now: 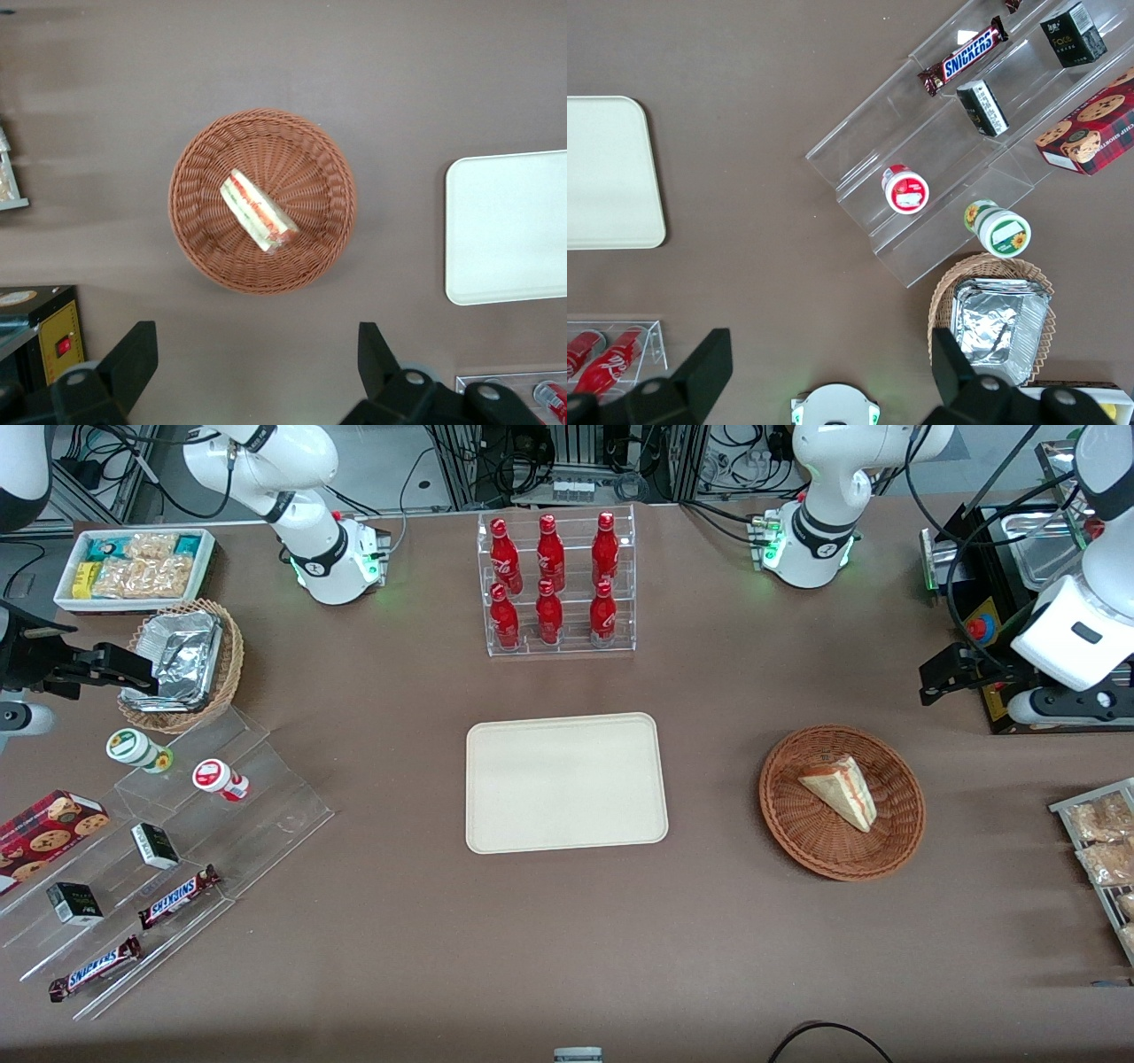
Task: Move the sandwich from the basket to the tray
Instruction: 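Move the left gripper down over the sandwich in the wicker basket, then lower the left gripper around the wrapped sandwich and close it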
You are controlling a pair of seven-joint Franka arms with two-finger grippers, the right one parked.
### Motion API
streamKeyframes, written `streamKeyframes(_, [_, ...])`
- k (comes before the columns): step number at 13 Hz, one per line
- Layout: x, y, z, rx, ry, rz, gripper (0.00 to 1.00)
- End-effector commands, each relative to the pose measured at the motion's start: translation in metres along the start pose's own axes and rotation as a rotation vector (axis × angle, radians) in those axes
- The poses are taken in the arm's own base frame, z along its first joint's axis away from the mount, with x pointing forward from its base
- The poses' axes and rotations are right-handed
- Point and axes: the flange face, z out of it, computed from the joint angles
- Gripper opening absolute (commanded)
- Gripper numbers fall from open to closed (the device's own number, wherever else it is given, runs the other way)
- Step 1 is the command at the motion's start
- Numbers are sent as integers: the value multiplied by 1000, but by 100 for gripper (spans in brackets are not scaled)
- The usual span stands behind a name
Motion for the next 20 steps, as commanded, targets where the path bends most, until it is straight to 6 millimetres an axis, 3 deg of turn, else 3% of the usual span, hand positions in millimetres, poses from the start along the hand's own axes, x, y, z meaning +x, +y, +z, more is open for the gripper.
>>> streamKeyframes(1, [-4, -7, -9, 5, -5, -26, 100])
streamKeyframes(4, [12, -14, 22, 46, -45, -35, 100])
streamKeyframes(6, [31, -13, 61, 101, -81, -68, 100])
streamKeyframes(8, [37, -10, 104, 100, -55, -124, 100])
streamKeyframes(15, [6, -5, 239, 60, 73, -457, 100])
streamKeyframes(18, [-12, -4, 278, 51, 69, -565, 100])
streamKeyframes(20, [-15, -5, 291, 56, 48, -574, 100])
